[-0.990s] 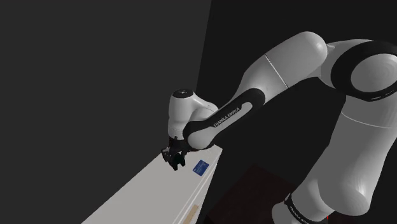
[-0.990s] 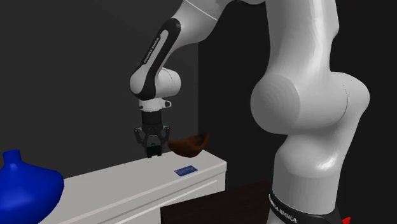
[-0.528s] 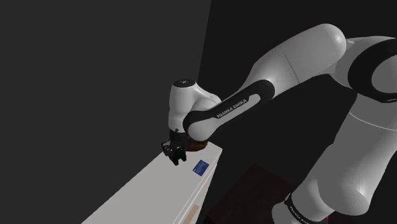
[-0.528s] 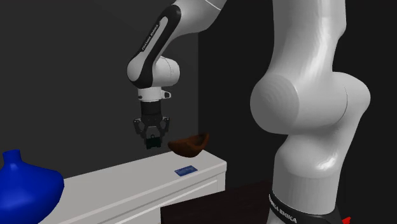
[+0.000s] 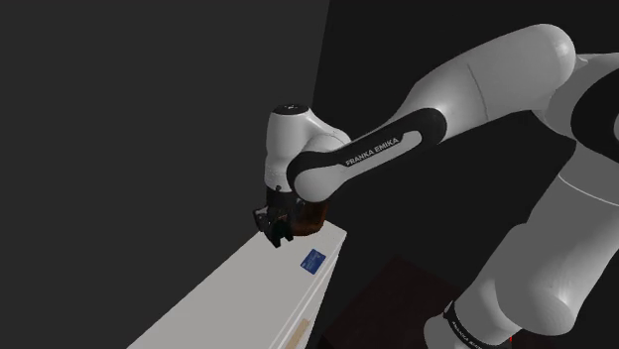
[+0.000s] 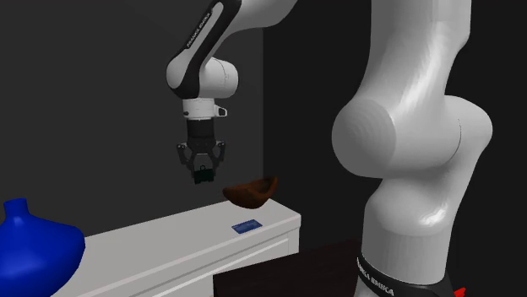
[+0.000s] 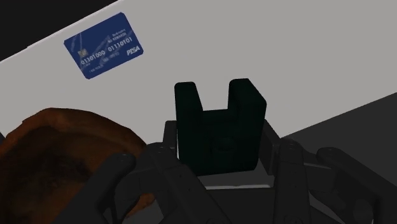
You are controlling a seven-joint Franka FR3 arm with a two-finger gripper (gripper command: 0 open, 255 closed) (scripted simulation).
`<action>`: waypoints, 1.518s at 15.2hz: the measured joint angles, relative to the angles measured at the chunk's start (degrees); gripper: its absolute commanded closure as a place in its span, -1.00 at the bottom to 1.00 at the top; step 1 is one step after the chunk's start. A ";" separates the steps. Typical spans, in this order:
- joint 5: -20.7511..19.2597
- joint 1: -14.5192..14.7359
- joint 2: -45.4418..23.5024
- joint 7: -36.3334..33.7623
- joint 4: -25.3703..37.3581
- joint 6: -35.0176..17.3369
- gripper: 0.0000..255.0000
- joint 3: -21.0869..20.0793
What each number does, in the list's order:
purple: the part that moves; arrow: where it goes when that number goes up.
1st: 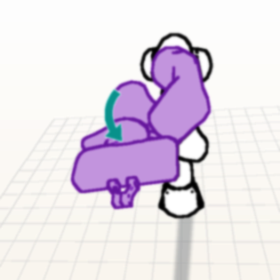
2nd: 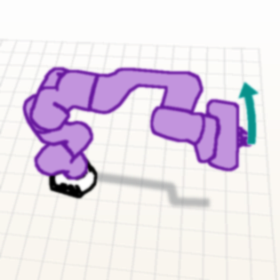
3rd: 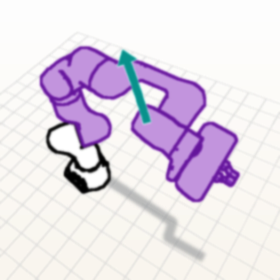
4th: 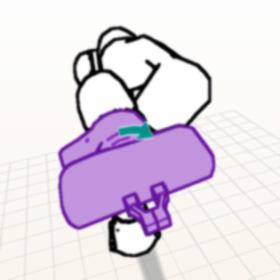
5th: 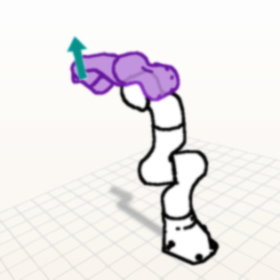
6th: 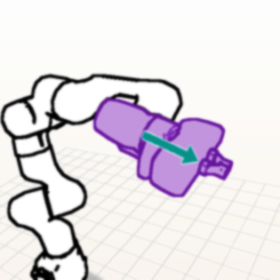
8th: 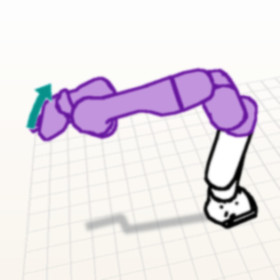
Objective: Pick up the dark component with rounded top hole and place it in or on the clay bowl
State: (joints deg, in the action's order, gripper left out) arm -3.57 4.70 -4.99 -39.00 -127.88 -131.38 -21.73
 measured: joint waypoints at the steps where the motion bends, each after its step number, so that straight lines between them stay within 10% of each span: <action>1: 0.25 -0.04 0.42 0.20 0.40 0.78 1.00 -0.02; 23: 0.21 -10.73 -1.53 20.48 2.08 0.04 1.00 9.61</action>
State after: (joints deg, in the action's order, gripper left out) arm -3.36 -6.03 -6.53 -18.52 -125.80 -131.34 -12.12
